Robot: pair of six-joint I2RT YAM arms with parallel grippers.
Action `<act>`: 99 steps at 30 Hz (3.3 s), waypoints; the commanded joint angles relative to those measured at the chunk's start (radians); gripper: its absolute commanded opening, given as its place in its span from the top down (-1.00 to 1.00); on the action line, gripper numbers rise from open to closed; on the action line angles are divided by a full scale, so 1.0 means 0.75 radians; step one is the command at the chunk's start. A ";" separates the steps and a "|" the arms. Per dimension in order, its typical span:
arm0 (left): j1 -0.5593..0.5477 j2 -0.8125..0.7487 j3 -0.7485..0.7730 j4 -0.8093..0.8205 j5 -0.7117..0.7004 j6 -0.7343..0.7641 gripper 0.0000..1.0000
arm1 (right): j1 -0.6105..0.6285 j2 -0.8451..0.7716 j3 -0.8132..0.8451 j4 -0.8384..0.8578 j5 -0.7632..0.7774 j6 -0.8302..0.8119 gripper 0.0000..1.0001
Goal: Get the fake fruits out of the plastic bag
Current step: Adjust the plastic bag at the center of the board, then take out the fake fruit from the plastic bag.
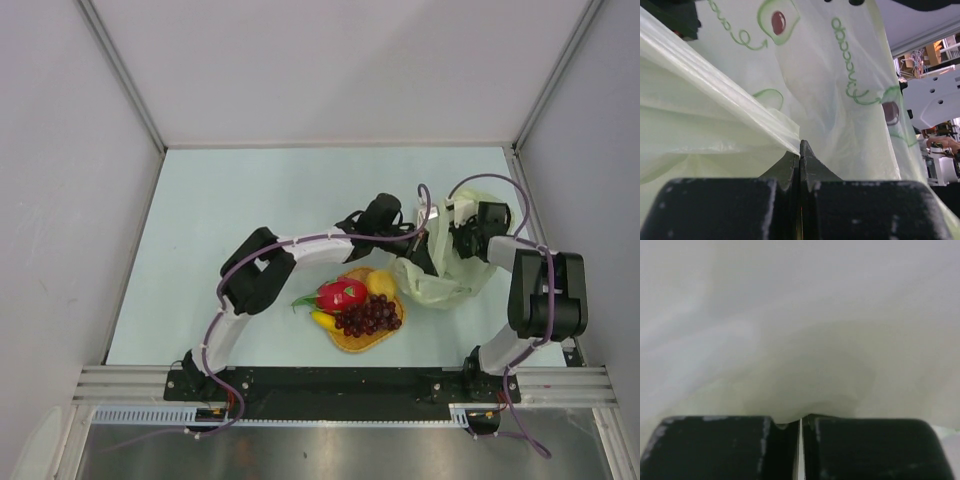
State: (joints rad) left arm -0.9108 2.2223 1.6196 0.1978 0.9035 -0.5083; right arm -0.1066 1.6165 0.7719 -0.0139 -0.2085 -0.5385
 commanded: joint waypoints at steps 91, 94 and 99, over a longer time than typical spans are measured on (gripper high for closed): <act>-0.052 -0.412 -0.249 -0.023 -0.835 0.774 0.63 | -0.226 -0.940 -0.287 -1.209 0.022 -0.675 1.00; -0.050 -0.480 -0.139 -0.106 -0.847 0.827 0.09 | -0.226 -0.961 -0.275 -1.184 0.057 -0.620 0.76; -0.031 -0.682 0.068 -0.253 -0.869 0.846 -0.34 | -0.228 -1.071 -0.201 -1.325 -0.049 -0.611 -0.01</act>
State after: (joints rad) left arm -0.9459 1.9007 1.5188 0.0219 0.2768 0.0986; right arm -0.2726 0.8822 0.5545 -0.9337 -0.1905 -0.9928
